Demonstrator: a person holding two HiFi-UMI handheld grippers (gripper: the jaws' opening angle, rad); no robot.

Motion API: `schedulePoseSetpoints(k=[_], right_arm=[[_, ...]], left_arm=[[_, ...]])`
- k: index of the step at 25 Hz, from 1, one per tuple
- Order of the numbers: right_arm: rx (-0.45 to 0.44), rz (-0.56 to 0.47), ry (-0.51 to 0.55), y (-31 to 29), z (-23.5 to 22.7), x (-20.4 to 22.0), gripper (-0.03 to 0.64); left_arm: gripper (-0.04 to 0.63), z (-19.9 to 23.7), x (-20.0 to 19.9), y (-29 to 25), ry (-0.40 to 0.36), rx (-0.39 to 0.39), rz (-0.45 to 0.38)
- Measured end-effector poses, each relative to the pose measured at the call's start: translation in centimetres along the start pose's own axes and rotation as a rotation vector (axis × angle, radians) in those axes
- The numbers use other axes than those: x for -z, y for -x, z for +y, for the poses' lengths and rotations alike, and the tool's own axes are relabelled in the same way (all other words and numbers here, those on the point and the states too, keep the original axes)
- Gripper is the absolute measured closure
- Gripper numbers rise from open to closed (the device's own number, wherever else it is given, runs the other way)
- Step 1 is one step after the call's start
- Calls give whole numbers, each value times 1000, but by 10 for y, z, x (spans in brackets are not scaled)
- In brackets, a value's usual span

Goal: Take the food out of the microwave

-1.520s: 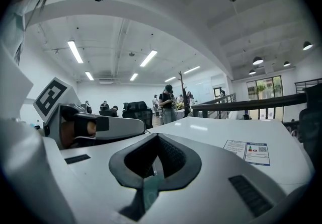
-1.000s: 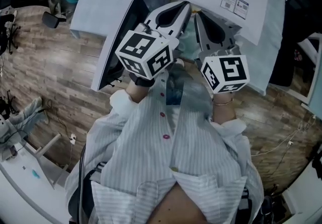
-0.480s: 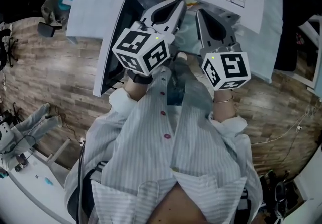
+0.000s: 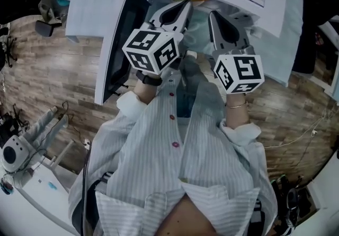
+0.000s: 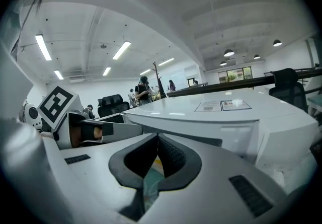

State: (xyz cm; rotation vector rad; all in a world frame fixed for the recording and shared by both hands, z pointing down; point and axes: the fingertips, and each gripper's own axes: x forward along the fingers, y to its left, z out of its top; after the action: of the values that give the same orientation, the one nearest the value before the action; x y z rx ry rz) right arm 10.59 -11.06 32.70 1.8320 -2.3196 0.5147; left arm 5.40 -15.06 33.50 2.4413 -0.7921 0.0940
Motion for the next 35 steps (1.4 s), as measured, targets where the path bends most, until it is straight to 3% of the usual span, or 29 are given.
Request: schedulePoseSetpoints(k=[13, 25, 35], right_arm=[[-8, 66, -89, -36, -4, 48, 586], [10, 131, -208, -68, -18, 100, 586], [14, 182, -308, -82, -21, 131, 586]], left_arm=[[588, 47, 47, -7, 125, -79, 64], [588, 78, 83, -24, 169, -124, 132], [588, 94, 107, -30, 299, -111, 154]])
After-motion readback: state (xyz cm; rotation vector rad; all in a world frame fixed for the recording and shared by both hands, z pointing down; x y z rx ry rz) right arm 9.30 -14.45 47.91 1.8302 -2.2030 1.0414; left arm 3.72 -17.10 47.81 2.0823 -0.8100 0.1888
